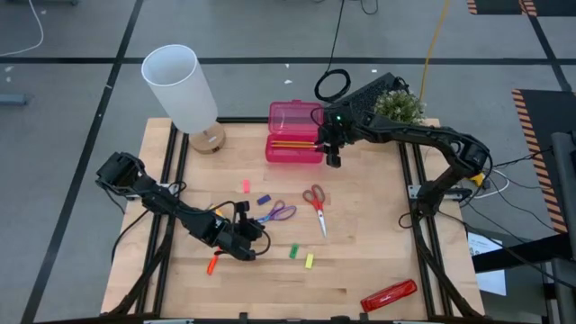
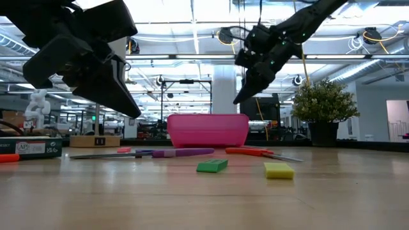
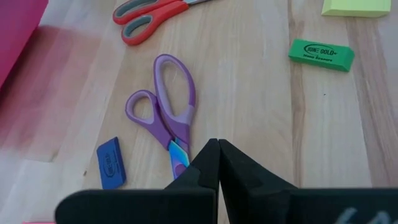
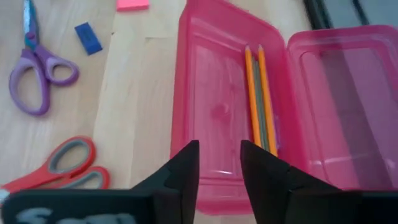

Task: Pack school essentials
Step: Put the orange pen into the red supply box

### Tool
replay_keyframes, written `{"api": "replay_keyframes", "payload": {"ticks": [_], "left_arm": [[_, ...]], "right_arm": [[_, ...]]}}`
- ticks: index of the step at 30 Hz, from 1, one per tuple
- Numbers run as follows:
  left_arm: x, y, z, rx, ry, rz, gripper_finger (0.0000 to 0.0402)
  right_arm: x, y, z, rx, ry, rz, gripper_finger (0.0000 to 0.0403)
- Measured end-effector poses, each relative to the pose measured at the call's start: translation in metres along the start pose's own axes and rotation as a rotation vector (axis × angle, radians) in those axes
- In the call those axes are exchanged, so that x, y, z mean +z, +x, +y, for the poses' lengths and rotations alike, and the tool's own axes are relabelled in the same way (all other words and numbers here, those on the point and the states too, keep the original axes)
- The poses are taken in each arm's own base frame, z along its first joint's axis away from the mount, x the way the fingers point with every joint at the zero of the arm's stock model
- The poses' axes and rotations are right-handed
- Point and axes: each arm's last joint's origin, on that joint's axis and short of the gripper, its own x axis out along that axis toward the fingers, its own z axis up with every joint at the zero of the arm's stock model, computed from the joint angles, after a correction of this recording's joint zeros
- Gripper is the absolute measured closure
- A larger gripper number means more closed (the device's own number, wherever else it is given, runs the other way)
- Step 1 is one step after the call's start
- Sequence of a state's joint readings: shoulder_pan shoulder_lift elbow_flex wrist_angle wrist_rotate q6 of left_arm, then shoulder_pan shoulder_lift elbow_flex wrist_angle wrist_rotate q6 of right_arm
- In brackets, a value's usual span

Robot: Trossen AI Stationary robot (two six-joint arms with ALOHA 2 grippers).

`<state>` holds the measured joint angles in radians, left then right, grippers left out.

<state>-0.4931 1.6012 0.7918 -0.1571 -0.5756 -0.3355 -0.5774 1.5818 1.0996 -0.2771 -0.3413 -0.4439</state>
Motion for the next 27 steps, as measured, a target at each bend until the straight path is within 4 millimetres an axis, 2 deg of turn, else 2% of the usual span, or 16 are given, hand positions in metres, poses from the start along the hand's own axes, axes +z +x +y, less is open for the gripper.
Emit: {"api": "replay_keyframes", "payload": {"ticks": [7,15,21,27], "left_arm": [[-0.002,0.0,0.001,0.006,-0.021,0.017,0.0396],[-0.006,0.0,0.002,0.018,-0.078,0.053,0.0394],[-0.007,-0.001,0.001,-0.008,-0.118,0.075,0.0367],[-0.008,-0.002,-0.002,-0.03,-0.139,0.08,0.0331]], "right_arm": [[0.016,-0.019,0.036,-0.043,0.033,0.04,0.0266],[0.03,-0.039,0.094,-0.08,0.051,0.081,0.0264],[0.039,-0.048,0.134,-0.082,-0.004,0.043,0.0264],[0.04,-0.052,0.167,-0.036,-0.04,0.047,0.0264]]}}
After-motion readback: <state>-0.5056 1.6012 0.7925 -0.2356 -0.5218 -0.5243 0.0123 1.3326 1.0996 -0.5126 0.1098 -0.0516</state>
